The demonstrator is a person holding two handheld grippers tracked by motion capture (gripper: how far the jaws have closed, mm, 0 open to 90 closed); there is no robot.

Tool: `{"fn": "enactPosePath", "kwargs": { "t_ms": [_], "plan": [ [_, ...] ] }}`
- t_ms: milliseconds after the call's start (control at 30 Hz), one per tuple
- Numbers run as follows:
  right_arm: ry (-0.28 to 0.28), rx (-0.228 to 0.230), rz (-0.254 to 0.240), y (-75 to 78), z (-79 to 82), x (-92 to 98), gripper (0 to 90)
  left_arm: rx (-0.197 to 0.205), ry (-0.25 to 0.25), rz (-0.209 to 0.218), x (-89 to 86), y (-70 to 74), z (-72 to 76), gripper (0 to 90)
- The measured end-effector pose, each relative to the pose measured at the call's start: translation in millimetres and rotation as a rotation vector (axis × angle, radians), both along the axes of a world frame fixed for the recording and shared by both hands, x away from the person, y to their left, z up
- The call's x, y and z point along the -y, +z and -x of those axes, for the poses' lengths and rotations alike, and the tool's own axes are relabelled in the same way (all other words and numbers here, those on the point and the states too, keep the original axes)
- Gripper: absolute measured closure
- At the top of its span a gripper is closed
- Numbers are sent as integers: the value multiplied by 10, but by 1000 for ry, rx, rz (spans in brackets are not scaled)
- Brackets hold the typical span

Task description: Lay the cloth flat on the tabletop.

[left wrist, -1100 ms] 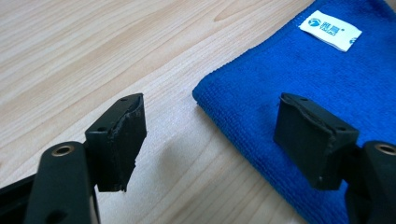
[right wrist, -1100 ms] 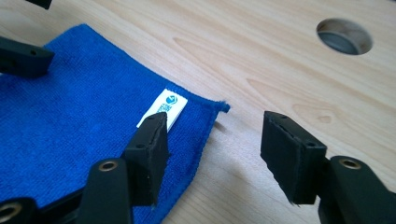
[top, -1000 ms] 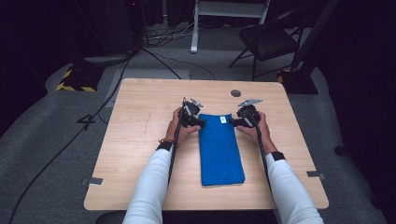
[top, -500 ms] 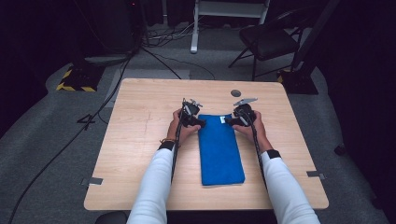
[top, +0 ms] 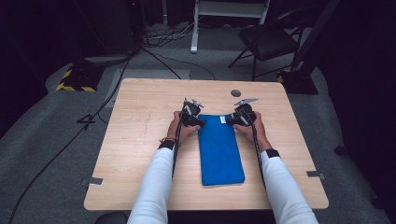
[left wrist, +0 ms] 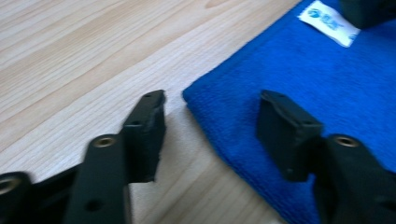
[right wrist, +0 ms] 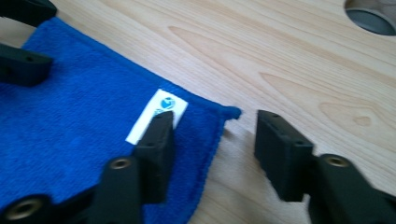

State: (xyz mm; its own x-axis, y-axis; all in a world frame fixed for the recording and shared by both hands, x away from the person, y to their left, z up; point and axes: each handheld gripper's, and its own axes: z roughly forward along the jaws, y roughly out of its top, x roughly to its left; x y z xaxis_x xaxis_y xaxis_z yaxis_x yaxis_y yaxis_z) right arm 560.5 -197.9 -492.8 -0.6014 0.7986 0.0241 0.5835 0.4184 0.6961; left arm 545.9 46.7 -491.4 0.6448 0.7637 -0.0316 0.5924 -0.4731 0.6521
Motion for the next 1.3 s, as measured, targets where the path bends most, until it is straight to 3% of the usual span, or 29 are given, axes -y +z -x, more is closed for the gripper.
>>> {"fn": "enactPosePath", "kwargs": {
  "t_ms": [200, 367, 500, 667, 900, 1000, 1100, 1300],
  "plan": [
    [49, -16, -21, 11, 17, -31, 733, -12, -54, -8, 42, 26, 14, 680],
    [69, -28, -34, 13, 22, -47, 849, -12, -54, -8, 81, 30, 6, 780],
    [67, -21, -20, 21, 30, -63, 867, 6, -43, -31, 125, 31, 3, 825],
    [66, -4, -3, 27, 30, -69, 877, 50, -29, -107, 223, 49, -10, 851],
    [53, 16, -4, 35, 10, -66, 880, 43, -12, -101, 216, 54, -60, 854],
    [41, 23, -1, 36, 3, -78, 861, 41, -14, -101, 212, 53, -64, 855],
    [19, 33, 22, 25, -6, -92, 719, 41, -14, -95, 204, 47, -65, 855],
    [20, 11, 5, 2, -27, -127, 517, 46, -15, -100, 213, 43, -55, 854]
  ]
}}
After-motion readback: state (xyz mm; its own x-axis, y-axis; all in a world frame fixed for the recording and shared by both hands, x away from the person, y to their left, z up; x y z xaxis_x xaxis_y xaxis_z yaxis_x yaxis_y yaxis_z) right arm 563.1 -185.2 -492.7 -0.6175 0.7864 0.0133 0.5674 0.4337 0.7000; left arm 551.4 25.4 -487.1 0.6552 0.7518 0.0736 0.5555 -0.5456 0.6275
